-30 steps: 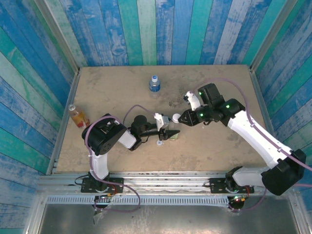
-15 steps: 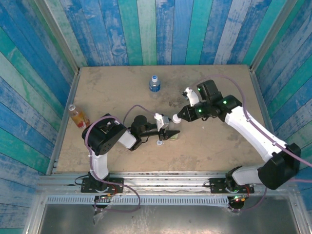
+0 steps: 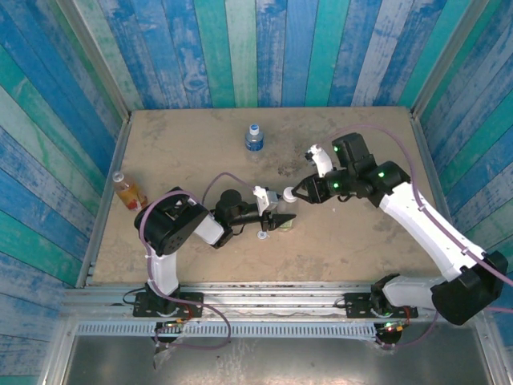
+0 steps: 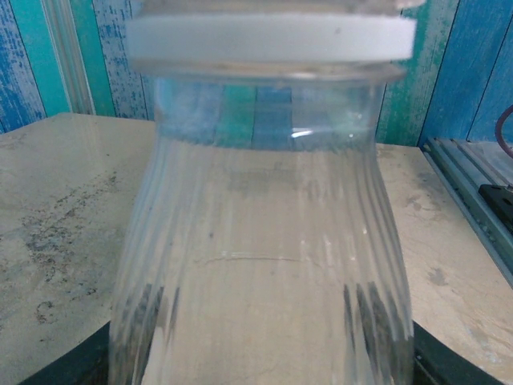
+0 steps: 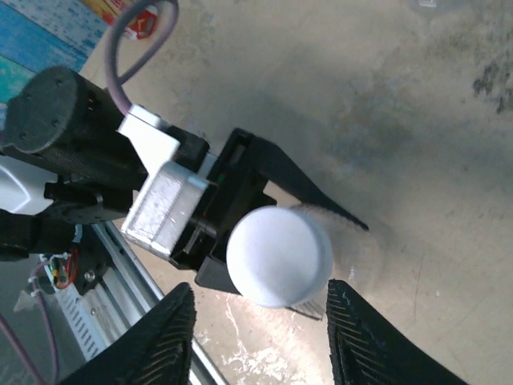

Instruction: Screw on the bottle caps

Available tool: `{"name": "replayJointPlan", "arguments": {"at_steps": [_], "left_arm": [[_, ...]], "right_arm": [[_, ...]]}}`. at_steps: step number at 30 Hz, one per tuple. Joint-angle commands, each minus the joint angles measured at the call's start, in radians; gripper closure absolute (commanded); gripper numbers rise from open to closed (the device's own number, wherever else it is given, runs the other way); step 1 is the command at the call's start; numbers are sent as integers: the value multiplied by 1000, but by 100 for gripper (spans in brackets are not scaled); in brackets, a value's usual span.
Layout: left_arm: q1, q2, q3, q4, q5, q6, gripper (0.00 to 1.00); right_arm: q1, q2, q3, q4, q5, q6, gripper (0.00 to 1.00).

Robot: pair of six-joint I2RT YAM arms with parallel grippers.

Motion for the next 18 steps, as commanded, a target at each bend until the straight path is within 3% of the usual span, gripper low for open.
{"name": "replayJointPlan", "arguments": {"at_steps": [1, 4, 8, 15, 18], "left_arm": [[-4, -76, -28, -97, 26, 5, 44], [-4, -175, -28, -160, 71, 8, 45], [-4, -314, -19, -281, 146, 25, 45], [-39, -462, 59, -591, 289, 117, 46], [-52, -485, 73, -631, 314, 134, 46]], "right_arm": [[-4, -25, 16, -30, -28, -218, 46], [-3, -67, 14, -23, -87, -338, 41], [-2, -117, 0, -4, -271, -516, 35], [8, -144, 29, 14, -417, -639, 35], [34, -128, 62, -20, -427, -688, 35]]}}
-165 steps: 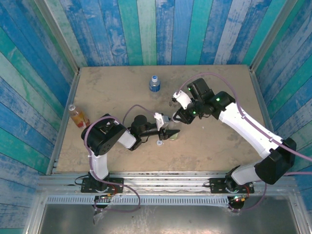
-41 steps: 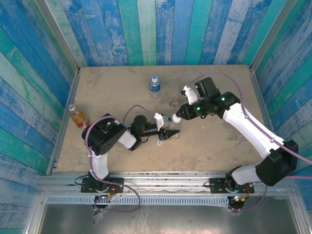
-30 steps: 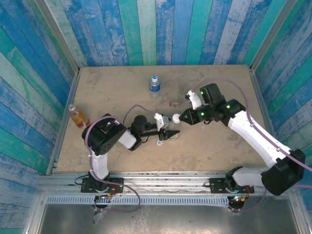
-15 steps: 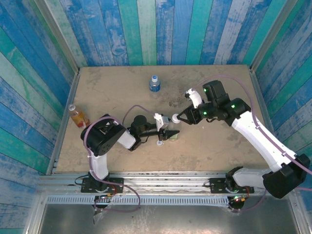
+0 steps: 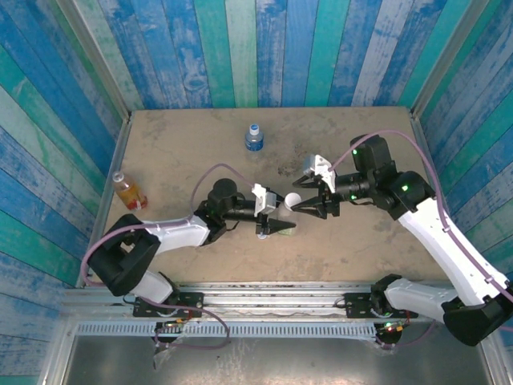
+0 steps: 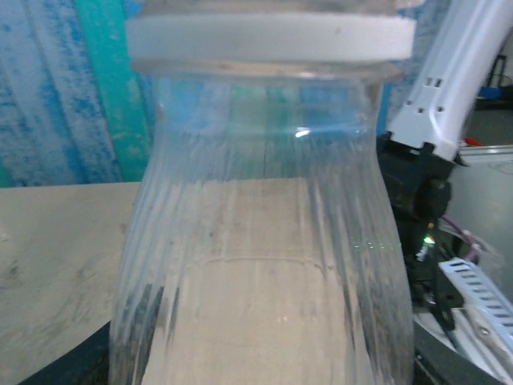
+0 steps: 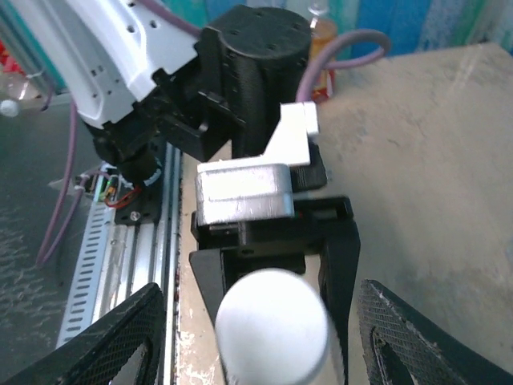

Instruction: Screw on the bottle caps

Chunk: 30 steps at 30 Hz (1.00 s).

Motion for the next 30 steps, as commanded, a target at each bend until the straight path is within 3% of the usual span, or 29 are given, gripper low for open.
{"name": "replayJointPlan", "arguments": {"at_steps": [1, 15, 20, 24, 27, 30], "left_arm": [[-13, -65, 18, -124, 75, 40, 46], [-15, -137, -10, -74, 75, 13, 46], [-14, -145, -15, -70, 70, 13, 46], [-15, -149, -16, -69, 59, 12, 46], [-16, -148, -14, -62, 22, 11, 46], [-15, -142, -5, -47, -92, 4, 46]], "right_arm": [[31, 20, 52, -54, -76, -120, 35], [52, 61, 65, -117, -76, -183, 40], [52, 75, 70, -124, -87, -184, 46], [52, 80, 73, -132, -87, -180, 58], [52, 81, 74, -132, -79, -172, 62], [52, 74, 60, -82, -31, -101, 64]]}}
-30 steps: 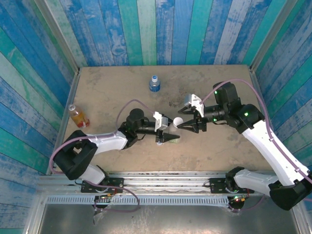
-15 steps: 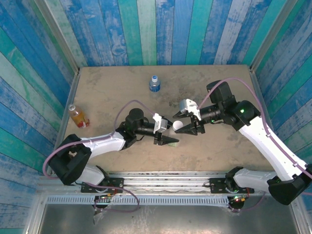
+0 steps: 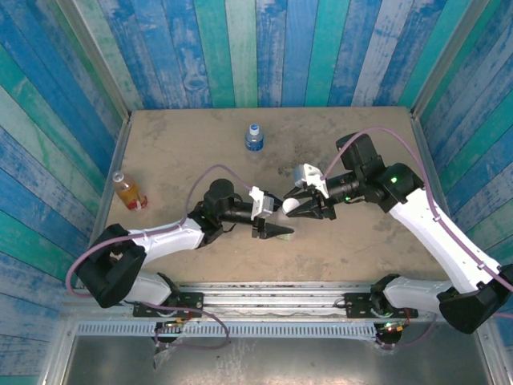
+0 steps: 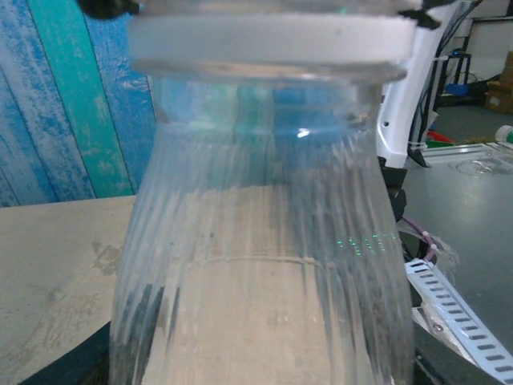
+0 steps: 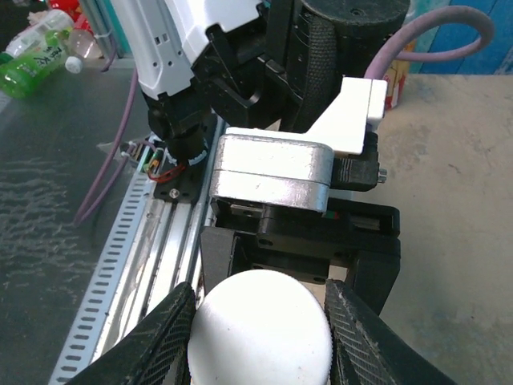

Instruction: Screw on the bottle caps

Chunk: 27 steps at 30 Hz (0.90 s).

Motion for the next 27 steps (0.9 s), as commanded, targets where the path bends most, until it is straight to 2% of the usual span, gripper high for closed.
{"name": "replayJointPlan", "arguments": {"at_steps": [1, 3, 5, 9, 13, 15, 17, 18, 19, 20, 22, 27], "left_arm": [[-4, -37, 5, 37, -168, -11, 46], [-3, -16, 16, 61, -323, -25, 48], [-3, 15, 23, 107, -493, -52, 48], [-14, 81, 14, 249, -768, -96, 51], [-49, 121, 45, 240, -958, -69, 49], [-63, 129, 47, 246, -989, -53, 49], [-63, 125, 41, 243, -980, -67, 50], [-63, 115, 38, 228, -965, -73, 51], [-61, 103, 39, 195, -936, -88, 54], [-50, 91, 43, 148, -855, -88, 55], [-24, 75, 56, 56, -644, -65, 50], [-22, -8, -39, 78, -455, -45, 53]], "right_arm": [[3, -7, -13, 67, 70, 112, 65], [3, -23, -63, 209, 209, 283, 70], [38, -31, -115, 328, 371, 434, 81], [125, -63, -215, 504, 727, 612, 81], [231, -57, -287, 593, 1152, 890, 83], [275, -28, -278, 561, 1281, 945, 81], [285, -2, -231, 486, 1287, 941, 74], [279, -3, -205, 455, 1249, 906, 68], [269, -16, -199, 460, 1162, 826, 60], [261, -34, -201, 467, 1072, 741, 53], [254, -93, -210, 467, 933, 607, 44], [205, -233, -244, 449, 562, 423, 31]]}}
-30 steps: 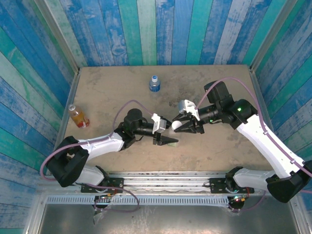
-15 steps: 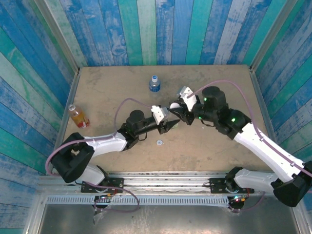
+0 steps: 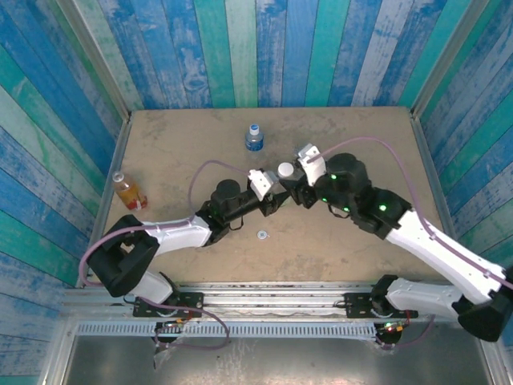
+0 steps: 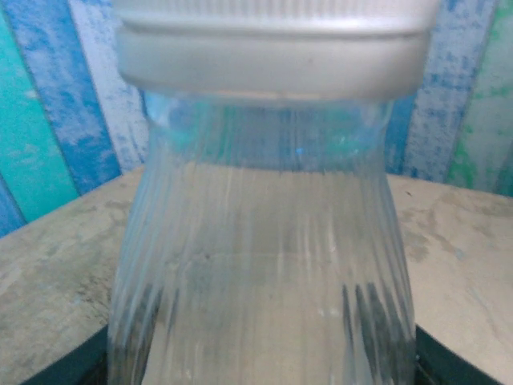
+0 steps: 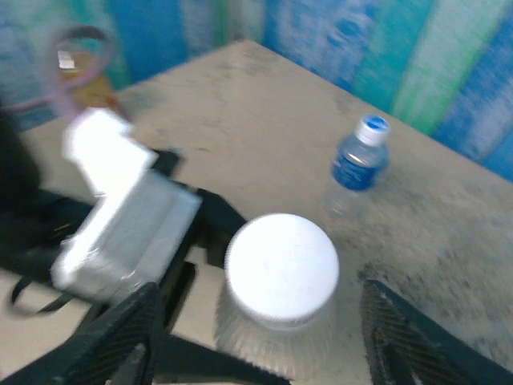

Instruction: Screw on the bottle caps

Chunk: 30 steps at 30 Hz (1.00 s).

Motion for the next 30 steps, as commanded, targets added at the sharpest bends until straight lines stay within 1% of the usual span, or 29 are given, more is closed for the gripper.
{"name": "replayJointPlan", "arguments": {"at_steps": [1, 4, 6, 8, 13, 16, 20, 21, 23, 25, 30], "left_arm": [[-1, -113, -51, -18, 234, 25, 53], [0, -174, -42, -111, 402, 78, 52], [-3, -198, -35, -149, 468, 90, 52], [-1, -234, -22, -191, 520, 108, 52], [-1, -236, 22, -275, 623, 144, 53], [-1, -233, 31, -285, 649, 146, 54], [-2, -235, 22, -282, 637, 148, 54], [-2, -234, 20, -280, 635, 149, 54], [-1, -231, 19, -278, 629, 153, 54], [-1, -227, 19, -277, 626, 154, 53], [-2, -229, 14, -269, 616, 153, 53]], "right_arm": [[-7, -93, -11, -54, -318, -185, 30], [-12, -119, 15, -140, -425, -236, 29], [-13, -113, 36, -194, -473, -254, 30], [-13, -102, 50, -224, -495, -269, 31], [-12, -63, 79, -247, -509, -293, 34], [-12, -41, 92, -254, -532, -305, 39], [-12, -26, 102, -258, -562, -303, 45], [-12, -27, 101, -256, -571, -301, 44], [-12, -31, 97, -246, -567, -294, 40], [-13, -37, 88, -233, -560, -285, 41], [-12, -26, 79, -242, -561, -274, 61]]}}
